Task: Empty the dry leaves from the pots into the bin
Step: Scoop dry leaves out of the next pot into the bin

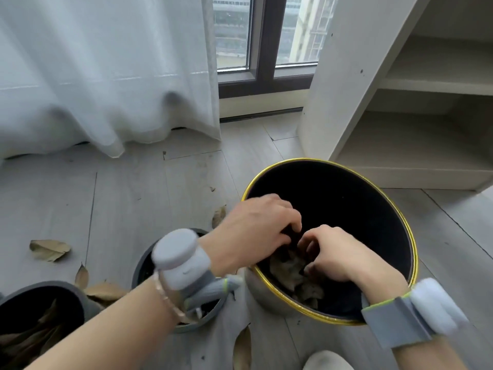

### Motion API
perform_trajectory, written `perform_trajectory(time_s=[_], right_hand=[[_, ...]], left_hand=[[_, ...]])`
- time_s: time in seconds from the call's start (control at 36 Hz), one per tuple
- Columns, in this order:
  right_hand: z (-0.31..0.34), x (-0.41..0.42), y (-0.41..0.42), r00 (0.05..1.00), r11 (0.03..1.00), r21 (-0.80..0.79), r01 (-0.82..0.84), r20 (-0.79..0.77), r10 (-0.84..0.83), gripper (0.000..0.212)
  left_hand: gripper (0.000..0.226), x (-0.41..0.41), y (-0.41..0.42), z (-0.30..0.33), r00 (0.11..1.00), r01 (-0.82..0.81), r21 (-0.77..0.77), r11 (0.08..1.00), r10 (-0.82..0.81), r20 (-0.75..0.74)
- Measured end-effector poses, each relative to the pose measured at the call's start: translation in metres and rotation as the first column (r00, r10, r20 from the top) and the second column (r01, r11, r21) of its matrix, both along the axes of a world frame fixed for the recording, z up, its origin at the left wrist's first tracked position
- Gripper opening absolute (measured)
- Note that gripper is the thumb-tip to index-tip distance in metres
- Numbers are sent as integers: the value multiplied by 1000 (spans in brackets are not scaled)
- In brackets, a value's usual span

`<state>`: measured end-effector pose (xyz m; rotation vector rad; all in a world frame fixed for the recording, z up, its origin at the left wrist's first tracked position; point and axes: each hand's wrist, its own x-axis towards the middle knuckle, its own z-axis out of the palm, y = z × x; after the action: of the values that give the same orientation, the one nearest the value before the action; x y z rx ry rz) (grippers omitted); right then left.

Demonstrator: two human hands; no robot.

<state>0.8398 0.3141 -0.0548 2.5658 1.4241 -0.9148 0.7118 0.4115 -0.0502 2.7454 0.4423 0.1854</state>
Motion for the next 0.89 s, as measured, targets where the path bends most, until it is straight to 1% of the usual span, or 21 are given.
perform_trajectory(time_s=[0.06, 0.11, 0.14, 0.17, 0.22, 0.28, 0.31, 0.36, 0.39, 0.47, 0.5, 0.56, 0.61, 0.69, 0.75, 0.78, 0.81, 0.83, 0.89], right_hand=[[2, -1, -1, 999, 995, 98, 20, 26, -23, 45], [7, -6, -2, 998, 962, 269, 47, 31, -58, 37], [10, -11, -1, 997, 922, 381, 72, -2, -77, 31], [15, -17, 0, 995, 863, 494, 100, -55, -84, 25], [28, -34, 1, 983, 735, 659, 158, -177, -52, 13], [40, -55, 2, 957, 656, 727, 203, -289, 24, 7], [44, -67, 3, 940, 647, 735, 206, -333, 79, 7], [43, -92, 7, 914, 692, 708, 142, -363, 184, 9], [38, -103, 8, 913, 732, 677, 73, -340, 224, 12], [12, -132, 16, 926, 819, 545, -177, -189, 326, 29], [1, -139, 18, 926, 846, 475, -241, -150, 347, 36], [-21, -148, 22, 926, 892, 321, -318, -98, 365, 49], [-39, -156, 28, 921, 909, 190, -372, -45, 387, 58], [-55, -161, 37, 914, 912, 66, -405, 19, 405, 66], [-63, -164, 44, 909, 910, 12, -413, 55, 412, 69], [-67, -165, 47, 909, 911, -6, -411, 69, 411, 68], [-69, -164, 49, 909, 913, -17, -408, 83, 408, 66], [-72, -164, 51, 909, 914, -20, -406, 92, 406, 63], [-76, -163, 54, 911, 915, -5, -403, 91, 402, 56]], left_hand=[[19, -22, 1, 7, 974, -62, -99, 993, 82, 211], [16, -49, 2, 6, 890, -152, -203, 967, 223, 397], [13, -63, 3, 3, 848, -213, -237, 948, 300, 438], [11, -77, 5, 0, 818, -279, -268, 922, 375, 436], [10, -104, 11, -13, 799, -405, -320, 857, 501, 332], [15, -125, 18, -30, 806, -503, -326, 800, 570, 157], [20, -134, 20, -39, 812, -538, -301, 787, 580, 63], [33, -148, 20, -56, 831, -555, -226, 801, 547, -103], [39, -151, 18, -62, 843, -536, -187, 823, 512, -166], [63, -151, 12, -73, 855, -463, -96, 881, 415, -311], [67, -150, 11, -76, 852, -436, -56, 898, 392, -347], [65, -143, 10, -81, 842, -377, 44, 925, 362, -400], [66, -139, 11, -85, 817, -343, 140, 929, 369, -443], [54, -133, 13, -89, 770, -326, 197, 924, 381, -512], [44, -132, 15, -88, 770, -312, 229, 922, 386, -507], [37, -132, 16, -87, 783, -308, 269, 913, 404, -474], [30, -130, 15, -88, 777, -299, 269, 916, 397, -489], [27, -130, 14, -91, 781, -287, 258, 922, 382, -494], [29, -131, 15, -96, 778, -289, 254, 923, 381, -499]])
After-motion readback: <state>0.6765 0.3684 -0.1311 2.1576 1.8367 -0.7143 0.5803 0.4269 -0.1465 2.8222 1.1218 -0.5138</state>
